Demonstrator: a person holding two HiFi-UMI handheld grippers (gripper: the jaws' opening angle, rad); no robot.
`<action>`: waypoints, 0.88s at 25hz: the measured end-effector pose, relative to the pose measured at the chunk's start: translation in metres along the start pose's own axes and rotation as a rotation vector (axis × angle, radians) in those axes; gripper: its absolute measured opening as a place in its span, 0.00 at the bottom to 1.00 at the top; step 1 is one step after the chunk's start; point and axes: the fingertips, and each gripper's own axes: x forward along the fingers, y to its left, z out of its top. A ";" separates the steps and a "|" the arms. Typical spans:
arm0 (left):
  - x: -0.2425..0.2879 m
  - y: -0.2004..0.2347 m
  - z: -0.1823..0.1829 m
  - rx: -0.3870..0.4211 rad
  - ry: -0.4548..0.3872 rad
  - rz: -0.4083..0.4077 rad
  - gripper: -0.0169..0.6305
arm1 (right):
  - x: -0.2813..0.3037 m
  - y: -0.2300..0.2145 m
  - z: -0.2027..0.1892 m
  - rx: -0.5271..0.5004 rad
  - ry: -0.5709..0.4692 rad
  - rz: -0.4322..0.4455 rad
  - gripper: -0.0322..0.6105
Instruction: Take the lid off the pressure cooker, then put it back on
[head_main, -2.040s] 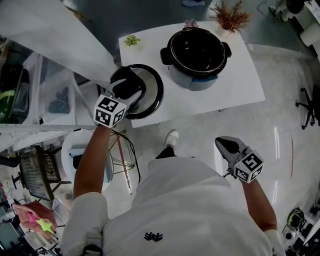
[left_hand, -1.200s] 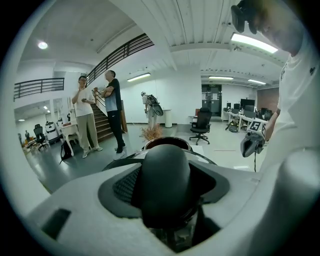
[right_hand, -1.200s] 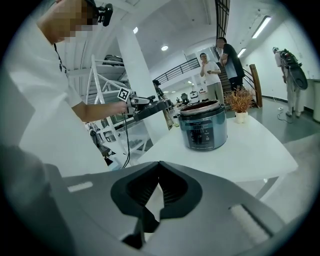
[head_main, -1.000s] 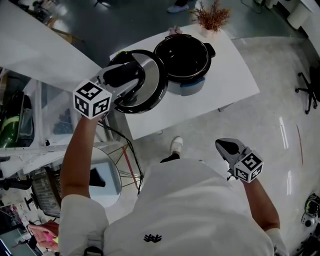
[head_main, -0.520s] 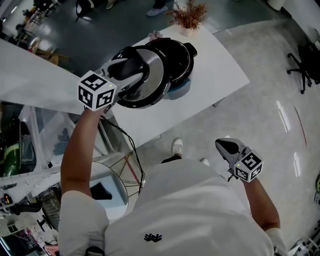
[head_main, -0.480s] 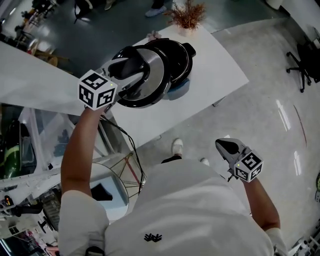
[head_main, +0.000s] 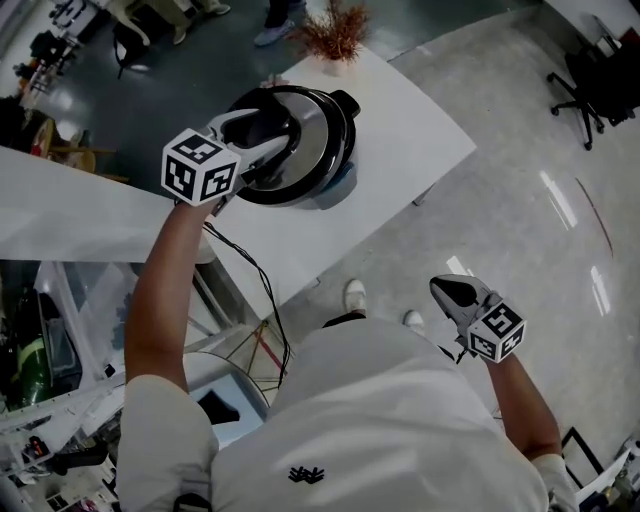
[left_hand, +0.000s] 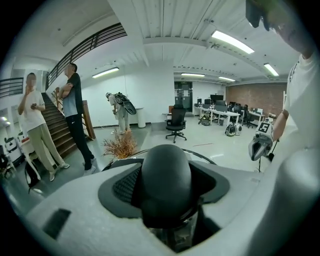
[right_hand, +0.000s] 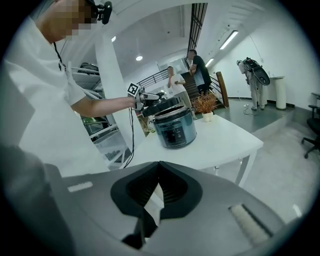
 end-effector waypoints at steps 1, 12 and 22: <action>0.005 0.002 0.001 0.004 0.002 -0.005 0.47 | -0.001 -0.001 -0.001 0.005 -0.002 -0.010 0.07; 0.043 0.020 -0.004 0.017 0.033 -0.036 0.47 | -0.014 -0.007 -0.006 0.045 -0.013 -0.090 0.07; 0.057 0.022 -0.015 0.013 0.043 -0.069 0.47 | -0.015 -0.010 -0.005 0.058 -0.009 -0.114 0.07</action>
